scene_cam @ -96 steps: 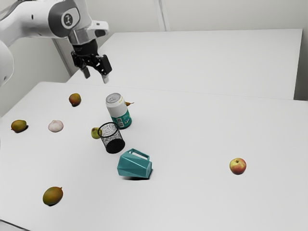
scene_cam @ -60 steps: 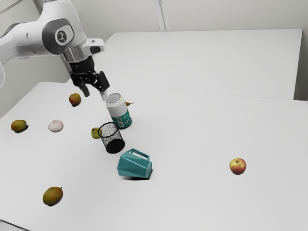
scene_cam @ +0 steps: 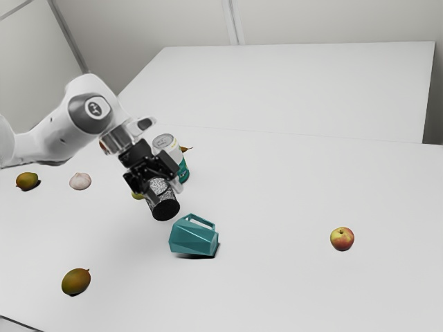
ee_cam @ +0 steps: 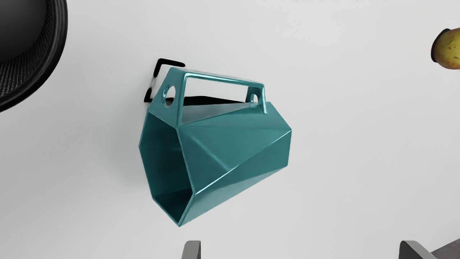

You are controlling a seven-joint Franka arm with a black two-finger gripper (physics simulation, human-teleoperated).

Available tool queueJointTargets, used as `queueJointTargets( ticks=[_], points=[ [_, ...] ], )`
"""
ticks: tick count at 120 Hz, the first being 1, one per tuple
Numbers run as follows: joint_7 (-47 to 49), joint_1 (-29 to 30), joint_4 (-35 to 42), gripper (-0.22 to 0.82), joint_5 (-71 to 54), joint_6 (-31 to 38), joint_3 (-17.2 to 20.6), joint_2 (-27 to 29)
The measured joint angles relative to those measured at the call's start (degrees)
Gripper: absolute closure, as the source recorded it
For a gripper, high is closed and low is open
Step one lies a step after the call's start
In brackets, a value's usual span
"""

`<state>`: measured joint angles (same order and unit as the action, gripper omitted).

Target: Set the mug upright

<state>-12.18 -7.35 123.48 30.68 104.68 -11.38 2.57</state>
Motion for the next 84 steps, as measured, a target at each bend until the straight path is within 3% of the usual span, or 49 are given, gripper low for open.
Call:
queueJointTargets(
  ticks=[25,84],
  points=[
    [-2.47,0.12,1.86,0.01,5.03,1.22,-2.12,-4.88],
    [-9.5,0.59,4.48,0.02,13.7,2.95,-1.64,-11.16]
  ],
)
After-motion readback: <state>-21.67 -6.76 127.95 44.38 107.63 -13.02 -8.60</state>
